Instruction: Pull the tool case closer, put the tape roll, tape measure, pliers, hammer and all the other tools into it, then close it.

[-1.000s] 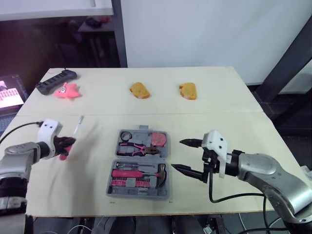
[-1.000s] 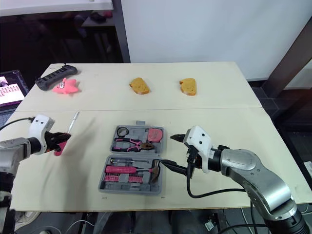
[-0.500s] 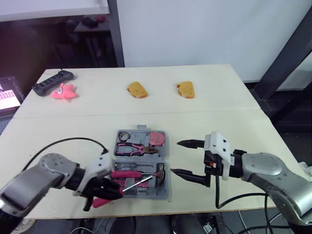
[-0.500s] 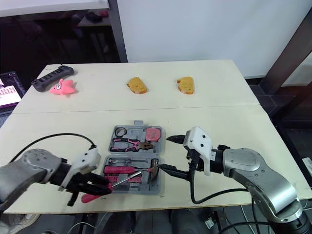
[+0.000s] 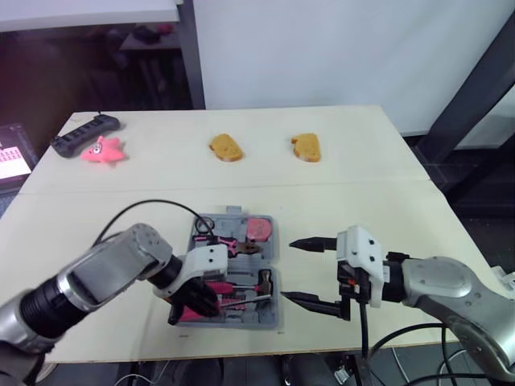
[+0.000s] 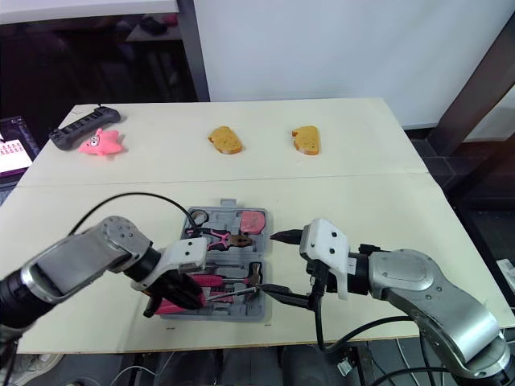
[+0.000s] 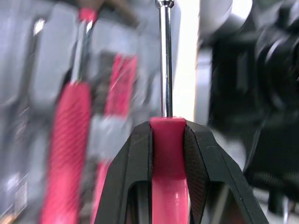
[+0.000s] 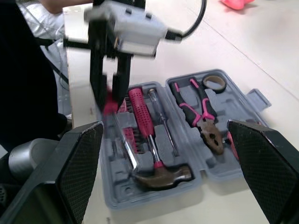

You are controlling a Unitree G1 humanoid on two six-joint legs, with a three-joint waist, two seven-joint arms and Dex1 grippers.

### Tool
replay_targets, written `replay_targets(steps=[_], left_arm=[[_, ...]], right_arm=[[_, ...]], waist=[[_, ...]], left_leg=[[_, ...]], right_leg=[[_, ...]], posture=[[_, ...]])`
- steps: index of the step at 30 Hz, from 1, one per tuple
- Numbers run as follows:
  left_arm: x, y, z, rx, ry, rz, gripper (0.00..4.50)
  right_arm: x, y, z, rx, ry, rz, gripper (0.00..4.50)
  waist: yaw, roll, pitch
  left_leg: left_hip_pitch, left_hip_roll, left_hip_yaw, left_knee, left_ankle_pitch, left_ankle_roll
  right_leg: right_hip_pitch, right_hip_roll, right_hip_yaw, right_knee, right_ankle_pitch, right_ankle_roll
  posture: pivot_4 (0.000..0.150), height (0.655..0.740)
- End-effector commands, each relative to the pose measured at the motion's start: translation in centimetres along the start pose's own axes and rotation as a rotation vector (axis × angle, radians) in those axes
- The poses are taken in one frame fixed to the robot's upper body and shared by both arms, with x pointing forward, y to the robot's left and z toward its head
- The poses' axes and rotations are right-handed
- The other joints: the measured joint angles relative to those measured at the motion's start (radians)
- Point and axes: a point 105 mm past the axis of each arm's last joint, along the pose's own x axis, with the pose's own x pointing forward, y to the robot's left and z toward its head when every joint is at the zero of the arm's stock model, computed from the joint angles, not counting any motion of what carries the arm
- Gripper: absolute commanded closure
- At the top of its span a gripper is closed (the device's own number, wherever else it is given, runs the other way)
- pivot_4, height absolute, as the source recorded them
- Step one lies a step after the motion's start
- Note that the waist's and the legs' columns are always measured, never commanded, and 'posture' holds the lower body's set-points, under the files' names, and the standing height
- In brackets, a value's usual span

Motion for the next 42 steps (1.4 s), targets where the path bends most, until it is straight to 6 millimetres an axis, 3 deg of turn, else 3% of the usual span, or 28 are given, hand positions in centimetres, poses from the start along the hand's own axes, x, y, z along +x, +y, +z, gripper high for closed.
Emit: replay_targets(steps=[1, 5, 13, 28, 39, 42], left_arm=[[-0.6, -1.0, 0.5, 0.057, 0.076, -0.046, 4.04], [-0.6, -0.3, 0.8, 0.097, 0.139, -0.032, 4.04], [1.3, 0.9, 1.5, 0.100, 0.209, 0.020, 4.04], [4.0, 0.0, 2.3, 0.087, 0.226, -0.004, 4.04], [5.7, 1.0, 1.5, 0.071, 0.241, 0.072, 4.04], [6.0, 0.9, 1.5, 0.058, 0.232, 0.062, 4.04]], right_arm=[[0.3, 0.2, 0.8, -0.037, -0.026, -0.011, 0.00], [0.7, 0.2, 0.8, -0.034, -0.033, -0.022, 0.00], [1.1, 0.8, 0.7, -0.020, -0.040, -0.039, 0.00], [1.0, 1.9, 0.4, 0.023, -0.021, -0.020, 0.00], [0.9, 2.4, 0.4, 0.048, -0.005, -0.013, 0.00], [0.8, 2.5, 0.3, 0.050, 0.000, -0.011, 0.00]], waist=[[0.001, 0.000, 0.000], [0.001, 0.000, 0.000], [0.002, 0.000, 0.000], [0.004, 0.000, 0.000], [0.009, 0.001, 0.000], [0.010, 0.001, -0.001]], left_leg=[[0.000, 0.000, 0.000, 0.000, 0.000, 0.000], [0.000, 0.000, 0.000, -0.001, 0.000, 0.000], [-0.001, 0.000, -0.001, 0.000, 0.000, 0.000], [-0.001, 0.000, -0.001, 0.003, 0.000, 0.000], [-0.001, 0.000, -0.001, 0.006, -0.001, 0.001], [0.000, -0.001, -0.001, 0.013, -0.005, 0.009]], right_leg=[[0.000, 0.000, 0.000, 0.000, 0.000, 0.000], [0.000, 0.001, 0.000, 0.000, 0.000, 0.001], [0.000, 0.000, 0.000, 0.000, 0.000, 0.001], [0.000, 0.000, 0.000, 0.002, 0.000, 0.001], [0.002, 0.000, 0.000, 0.002, 0.000, 0.001], [0.006, 0.000, 0.000, 0.002, -0.001, 0.001]], posture=[[0.150, 0.7400], [0.150, 0.7400], [0.150, 0.7400], [0.150, 0.7400], [0.150, 0.7400], [0.150, 0.7400]])
